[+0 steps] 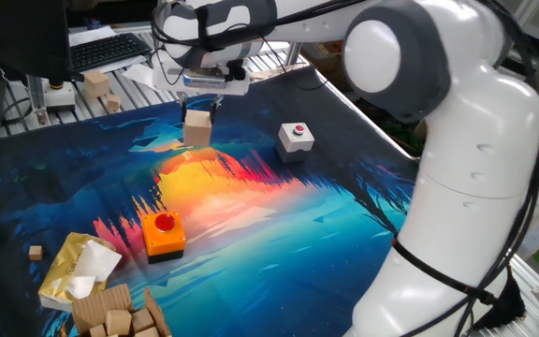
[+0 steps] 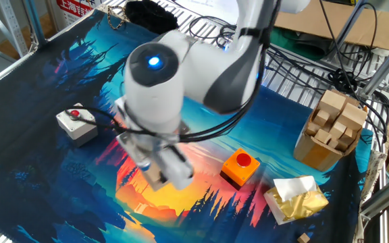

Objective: Pick up one small block

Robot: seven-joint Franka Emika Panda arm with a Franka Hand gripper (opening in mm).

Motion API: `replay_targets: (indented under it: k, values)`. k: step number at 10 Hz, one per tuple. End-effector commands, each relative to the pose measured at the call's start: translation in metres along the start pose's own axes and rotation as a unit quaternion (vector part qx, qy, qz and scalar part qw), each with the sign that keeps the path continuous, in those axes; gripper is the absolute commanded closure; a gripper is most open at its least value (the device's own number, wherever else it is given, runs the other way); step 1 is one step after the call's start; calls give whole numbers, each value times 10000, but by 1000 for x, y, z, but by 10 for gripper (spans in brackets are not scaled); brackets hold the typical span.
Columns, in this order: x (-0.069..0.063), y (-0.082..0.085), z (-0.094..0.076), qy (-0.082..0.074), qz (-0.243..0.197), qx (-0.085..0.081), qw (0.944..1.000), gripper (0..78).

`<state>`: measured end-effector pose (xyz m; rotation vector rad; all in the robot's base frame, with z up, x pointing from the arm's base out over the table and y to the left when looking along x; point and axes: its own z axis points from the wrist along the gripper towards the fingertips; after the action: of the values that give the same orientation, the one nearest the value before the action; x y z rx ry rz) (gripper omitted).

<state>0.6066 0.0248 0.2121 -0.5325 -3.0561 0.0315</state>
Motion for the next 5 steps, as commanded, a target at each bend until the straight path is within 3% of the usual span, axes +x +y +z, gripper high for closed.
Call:
replay_targets:
  k: [1,4,5]
  values:
    - [70,8,-37,174,-1897,161,9815,763]
    - [70,8,-37,233,-1936,262,9804,763]
    - [70,7,-37,261,-2187,228,9752,763]
